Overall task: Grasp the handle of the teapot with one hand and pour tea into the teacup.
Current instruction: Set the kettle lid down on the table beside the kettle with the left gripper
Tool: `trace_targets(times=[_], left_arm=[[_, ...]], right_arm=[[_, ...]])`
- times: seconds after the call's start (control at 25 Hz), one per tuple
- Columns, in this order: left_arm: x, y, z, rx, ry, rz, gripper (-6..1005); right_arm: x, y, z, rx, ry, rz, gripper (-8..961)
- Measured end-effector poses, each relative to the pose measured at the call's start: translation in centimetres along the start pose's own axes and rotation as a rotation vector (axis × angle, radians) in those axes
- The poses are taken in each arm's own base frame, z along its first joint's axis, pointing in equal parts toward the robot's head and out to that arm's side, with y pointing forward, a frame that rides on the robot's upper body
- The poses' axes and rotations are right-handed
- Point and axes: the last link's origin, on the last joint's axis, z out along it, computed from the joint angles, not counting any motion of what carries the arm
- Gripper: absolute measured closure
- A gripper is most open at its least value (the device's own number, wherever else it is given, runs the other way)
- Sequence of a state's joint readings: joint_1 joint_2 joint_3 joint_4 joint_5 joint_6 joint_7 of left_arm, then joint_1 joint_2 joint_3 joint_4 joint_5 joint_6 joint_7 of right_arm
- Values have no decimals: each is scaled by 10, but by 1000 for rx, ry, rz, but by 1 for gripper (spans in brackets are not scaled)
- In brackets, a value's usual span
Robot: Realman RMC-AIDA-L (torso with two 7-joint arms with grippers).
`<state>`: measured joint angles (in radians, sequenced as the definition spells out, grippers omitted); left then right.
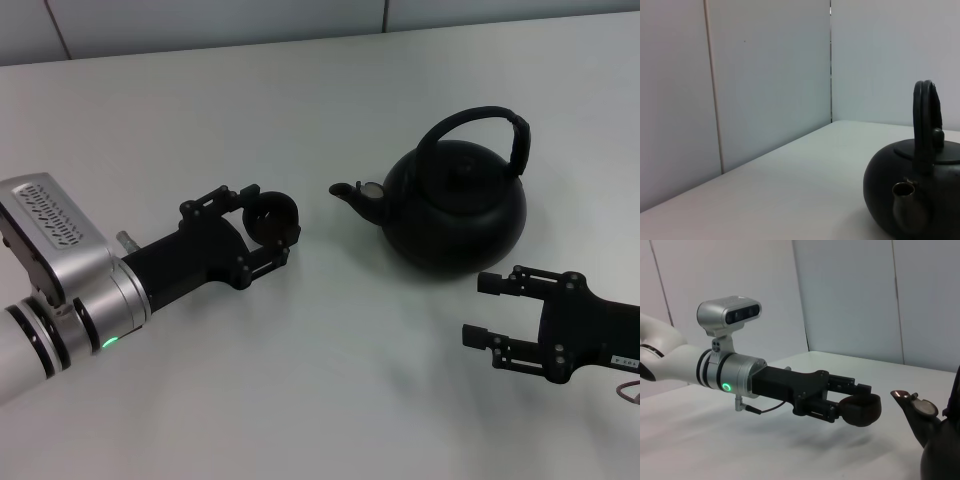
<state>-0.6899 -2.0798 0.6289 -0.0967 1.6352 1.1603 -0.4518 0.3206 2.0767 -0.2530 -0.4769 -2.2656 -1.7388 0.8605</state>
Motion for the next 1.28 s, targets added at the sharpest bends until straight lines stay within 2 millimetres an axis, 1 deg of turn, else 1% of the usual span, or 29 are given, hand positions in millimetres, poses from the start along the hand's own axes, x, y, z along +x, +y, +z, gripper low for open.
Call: trace_targets(times=[0.24,0.32,0.44,1.16,1.28], left_arm=[[-6,1,1,8,-35,10,311],[-13,4,2,27,-72,28,311],[-16,4,2,38,-91,31,309],[-18,5,3,54,-102,6,302],[-18,5,3,53,-99,6,185]], right_arm=[[0,0,2,-2,-2,5,280],[0,1,2,-3,-2,5,280],[0,1,2,-3,-2,6,280],[-1,0,3,-7,-4,3,280],[-1,0,3,-6,-5,3,280]])
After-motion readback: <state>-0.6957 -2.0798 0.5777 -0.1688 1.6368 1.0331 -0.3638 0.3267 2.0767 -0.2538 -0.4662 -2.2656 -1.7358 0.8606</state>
